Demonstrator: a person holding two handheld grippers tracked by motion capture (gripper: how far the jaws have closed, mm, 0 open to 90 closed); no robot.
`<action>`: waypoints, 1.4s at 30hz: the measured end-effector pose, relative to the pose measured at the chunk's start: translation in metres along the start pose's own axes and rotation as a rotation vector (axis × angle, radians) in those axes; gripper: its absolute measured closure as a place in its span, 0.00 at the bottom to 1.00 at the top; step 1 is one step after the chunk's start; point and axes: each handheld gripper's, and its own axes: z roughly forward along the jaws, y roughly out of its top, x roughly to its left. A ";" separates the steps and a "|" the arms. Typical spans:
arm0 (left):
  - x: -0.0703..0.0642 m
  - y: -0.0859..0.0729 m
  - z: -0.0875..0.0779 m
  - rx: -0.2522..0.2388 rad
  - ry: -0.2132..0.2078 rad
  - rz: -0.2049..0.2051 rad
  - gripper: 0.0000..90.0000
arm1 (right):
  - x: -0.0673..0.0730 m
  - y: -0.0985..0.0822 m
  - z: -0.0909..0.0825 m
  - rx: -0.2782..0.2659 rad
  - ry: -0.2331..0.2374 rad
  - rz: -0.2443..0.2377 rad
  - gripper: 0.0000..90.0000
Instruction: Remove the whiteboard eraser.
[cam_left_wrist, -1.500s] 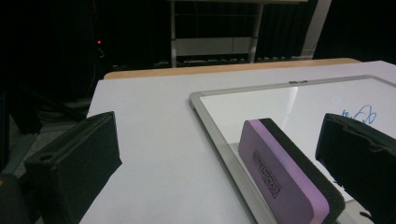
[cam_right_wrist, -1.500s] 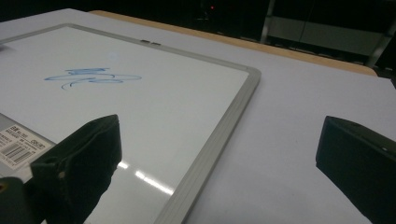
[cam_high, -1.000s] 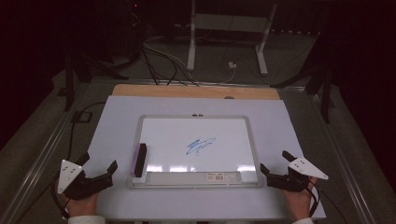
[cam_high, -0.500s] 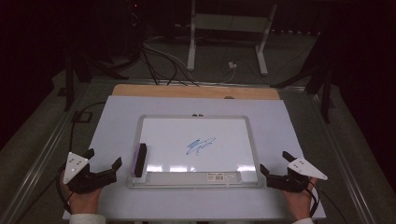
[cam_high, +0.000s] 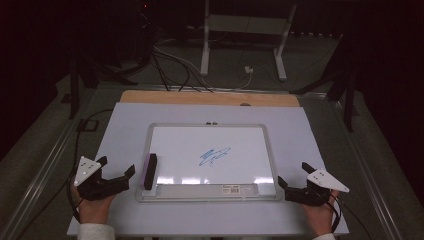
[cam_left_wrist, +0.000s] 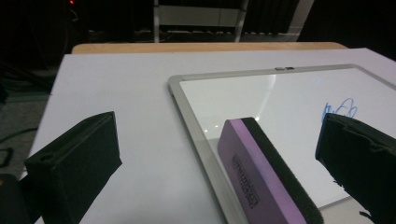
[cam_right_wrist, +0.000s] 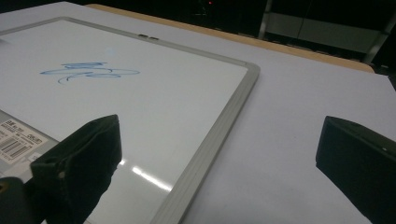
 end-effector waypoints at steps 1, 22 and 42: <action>0.000 0.000 0.001 0.005 0.000 -0.003 0.01 | 0.000 0.000 0.000 0.001 0.000 0.001 0.01; -0.007 -0.004 0.018 0.085 -0.040 0.016 0.01 | 0.001 0.000 0.001 0.005 -0.002 -0.001 0.01; -0.013 -0.010 0.030 0.154 -0.041 0.030 0.07 | 0.001 0.000 0.001 0.005 -0.001 0.000 0.01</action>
